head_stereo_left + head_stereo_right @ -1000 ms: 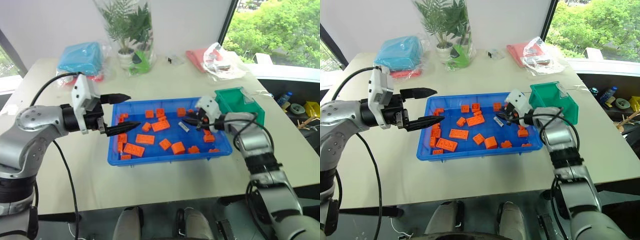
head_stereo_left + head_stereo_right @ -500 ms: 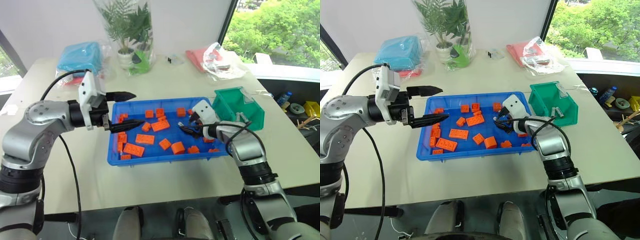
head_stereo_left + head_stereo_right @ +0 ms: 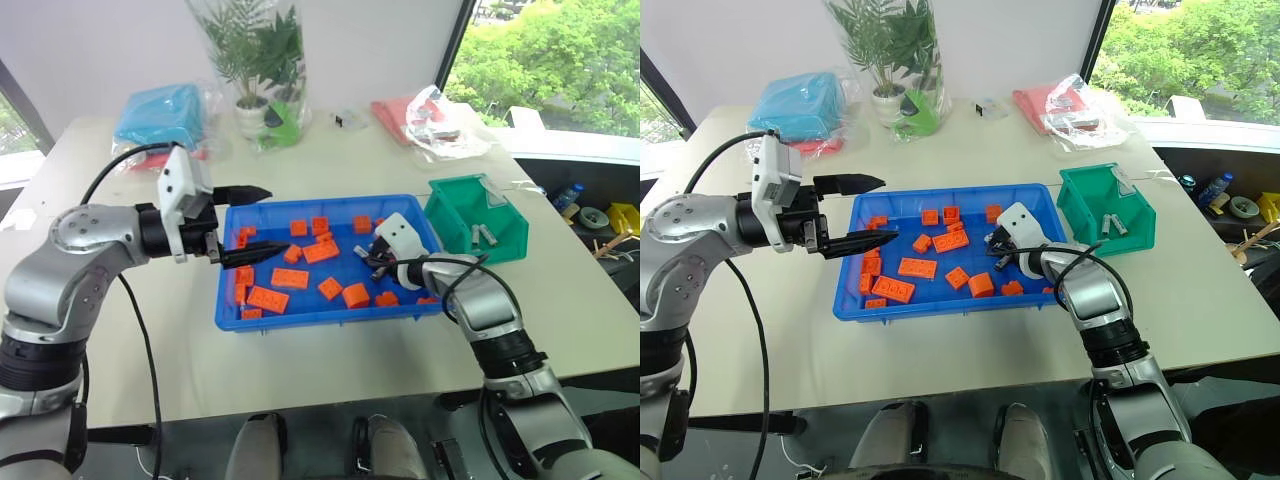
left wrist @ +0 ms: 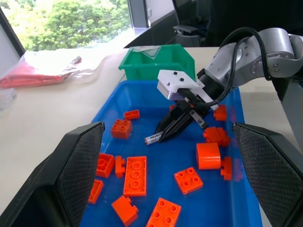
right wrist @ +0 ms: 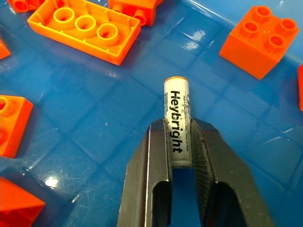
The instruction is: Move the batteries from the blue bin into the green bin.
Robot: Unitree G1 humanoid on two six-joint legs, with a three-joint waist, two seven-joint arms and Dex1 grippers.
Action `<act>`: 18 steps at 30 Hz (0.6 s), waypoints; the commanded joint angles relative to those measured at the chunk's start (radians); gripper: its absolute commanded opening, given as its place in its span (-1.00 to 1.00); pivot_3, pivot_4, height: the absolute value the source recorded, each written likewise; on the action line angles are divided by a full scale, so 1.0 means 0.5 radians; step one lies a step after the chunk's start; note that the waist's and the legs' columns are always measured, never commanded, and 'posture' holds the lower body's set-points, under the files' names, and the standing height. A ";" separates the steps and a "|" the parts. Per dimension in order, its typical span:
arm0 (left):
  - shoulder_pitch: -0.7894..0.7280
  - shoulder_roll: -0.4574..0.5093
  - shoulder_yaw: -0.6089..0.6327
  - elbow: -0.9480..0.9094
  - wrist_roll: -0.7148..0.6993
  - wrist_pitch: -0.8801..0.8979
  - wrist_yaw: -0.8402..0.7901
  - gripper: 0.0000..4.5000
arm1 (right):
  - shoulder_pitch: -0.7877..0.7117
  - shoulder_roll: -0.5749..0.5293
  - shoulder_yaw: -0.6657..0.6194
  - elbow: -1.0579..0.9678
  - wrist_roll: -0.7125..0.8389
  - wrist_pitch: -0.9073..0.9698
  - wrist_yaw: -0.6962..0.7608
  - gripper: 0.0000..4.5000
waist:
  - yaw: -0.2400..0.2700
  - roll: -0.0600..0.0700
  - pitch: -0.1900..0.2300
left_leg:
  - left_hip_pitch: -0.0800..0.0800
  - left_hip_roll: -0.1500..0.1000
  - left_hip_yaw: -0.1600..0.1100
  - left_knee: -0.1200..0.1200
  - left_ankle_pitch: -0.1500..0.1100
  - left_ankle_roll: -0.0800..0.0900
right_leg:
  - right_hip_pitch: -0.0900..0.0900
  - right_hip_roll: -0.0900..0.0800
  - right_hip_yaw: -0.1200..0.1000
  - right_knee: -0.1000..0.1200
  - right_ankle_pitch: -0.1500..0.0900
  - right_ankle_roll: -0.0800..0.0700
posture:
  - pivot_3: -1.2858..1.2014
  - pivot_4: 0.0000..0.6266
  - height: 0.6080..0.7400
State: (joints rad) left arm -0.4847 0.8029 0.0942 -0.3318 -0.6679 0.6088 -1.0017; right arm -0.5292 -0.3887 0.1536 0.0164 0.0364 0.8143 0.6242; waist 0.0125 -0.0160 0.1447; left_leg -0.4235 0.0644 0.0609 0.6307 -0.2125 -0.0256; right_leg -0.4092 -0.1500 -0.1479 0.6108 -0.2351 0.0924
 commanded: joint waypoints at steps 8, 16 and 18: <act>0.124 0.022 0.099 -0.092 -0.065 -0.002 -0.004 1.00 | -0.201 -0.441 -0.845 -0.141 0.151 0.293 -0.302 -0.97 | 0.031 0.001 0.000 | -0.002 -0.001 0.000 0.000 -0.004 -0.005 | 0.000 -0.001 0.000 -0.007 0.000 0.000 | 0.03 -0.52 -0.04; 0.183 0.024 0.105 -0.047 -0.055 -0.027 -0.019 1.00 | -0.127 -0.564 -0.876 0.039 0.215 0.188 -0.261 -0.50 | -0.010 0.004 0.002 | -0.002 0.000 0.002 -0.005 -0.001 -0.001 | 0.005 0.000 -0.001 -0.011 0.001 0.000 | 0.03 -0.52 -0.04; 0.191 0.025 0.109 -0.028 -0.047 -0.032 -0.019 1.00 | -0.130 -0.626 -0.853 0.119 0.189 0.054 -0.235 -0.08 | -0.007 0.005 0.003 | -0.002 0.000 0.003 -0.005 -0.001 0.001 | 0.004 0.000 -0.001 -0.010 0.001 0.000 | 0.03 -0.52 -0.04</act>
State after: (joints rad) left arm -0.3891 0.8044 0.1141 -0.3433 -0.6870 0.6062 -1.0042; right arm -0.5730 -0.6602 -0.2664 0.0746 0.1334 0.9024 0.4967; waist 0.0088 -0.0134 0.1461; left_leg -0.4246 0.0644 0.0622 0.6284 -0.2128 -0.0252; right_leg -0.4080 -0.1499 -0.1484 0.6057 -0.2347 0.0926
